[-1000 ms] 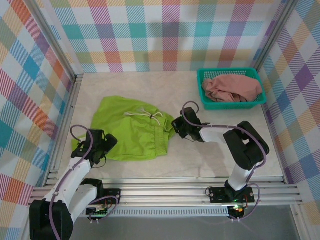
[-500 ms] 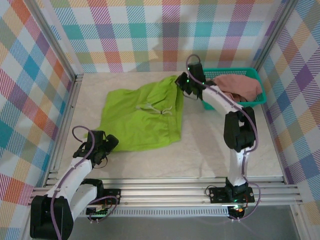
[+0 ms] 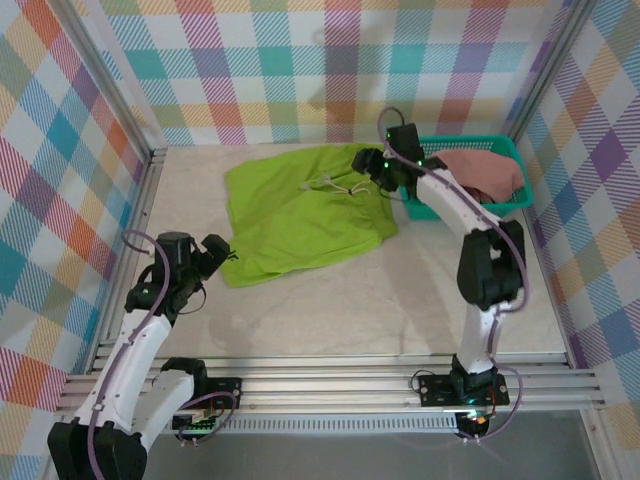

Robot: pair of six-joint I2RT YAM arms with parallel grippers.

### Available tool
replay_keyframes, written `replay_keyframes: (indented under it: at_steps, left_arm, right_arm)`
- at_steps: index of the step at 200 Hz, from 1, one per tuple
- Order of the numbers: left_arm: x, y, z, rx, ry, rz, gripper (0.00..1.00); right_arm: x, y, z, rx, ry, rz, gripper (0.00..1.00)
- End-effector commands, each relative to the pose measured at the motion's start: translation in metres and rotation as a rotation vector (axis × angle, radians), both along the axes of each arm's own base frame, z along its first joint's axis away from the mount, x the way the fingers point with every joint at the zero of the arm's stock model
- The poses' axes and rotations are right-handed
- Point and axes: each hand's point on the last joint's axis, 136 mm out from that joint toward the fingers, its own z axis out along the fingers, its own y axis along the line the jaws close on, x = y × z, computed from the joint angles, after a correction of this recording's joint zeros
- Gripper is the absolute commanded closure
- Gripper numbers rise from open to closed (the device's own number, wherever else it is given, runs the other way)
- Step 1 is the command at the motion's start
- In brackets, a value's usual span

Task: Fold and stack the shorts

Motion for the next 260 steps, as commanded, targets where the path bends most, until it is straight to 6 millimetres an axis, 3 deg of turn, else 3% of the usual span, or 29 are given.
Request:
replay_keyframes:
  at_steps: [1, 23, 45, 81, 114, 187, 260]
  left_arm:
    - [0.001, -0.006, -0.024, -0.006, 0.106, -0.049, 0.0]
    - [0.011, -0.015, -0.039, -0.016, 0.141, -0.106, 0.03]
    - [0.012, -0.009, -0.06, 0.019, 0.204, -0.097, 0.05]
    - [0.02, -0.015, -0.085, 0.004, 0.232, -0.123, 0.11]
    - [0.028, -0.014, -0.097, 0.018, 0.243, -0.131, 0.18]
    - [0.044, -0.018, -0.12, 0.016, 0.275, -0.147, 0.28]
    - [0.056, -0.021, -0.113, 0.011, 0.234, -0.164, 0.5]
  right_arm:
    - [-0.026, -0.004, 0.009, -0.054, -0.1, 0.04, 0.36]
    - [-0.055, -0.005, -0.018, -0.107, -0.069, 0.096, 0.36]
    - [-0.087, -0.004, -0.034, -0.087, -0.053, 0.138, 0.36]
    - [-0.124, -0.014, -0.029, -0.059, -0.074, 0.15, 0.36]
    - [-0.148, -0.028, -0.021, -0.078, -0.113, 0.15, 0.35]
    - [-0.18, -0.049, -0.025, -0.138, -0.132, 0.156, 0.35]
    - [-0.19, -0.053, -0.036, -0.14, -0.112, 0.157, 0.35]
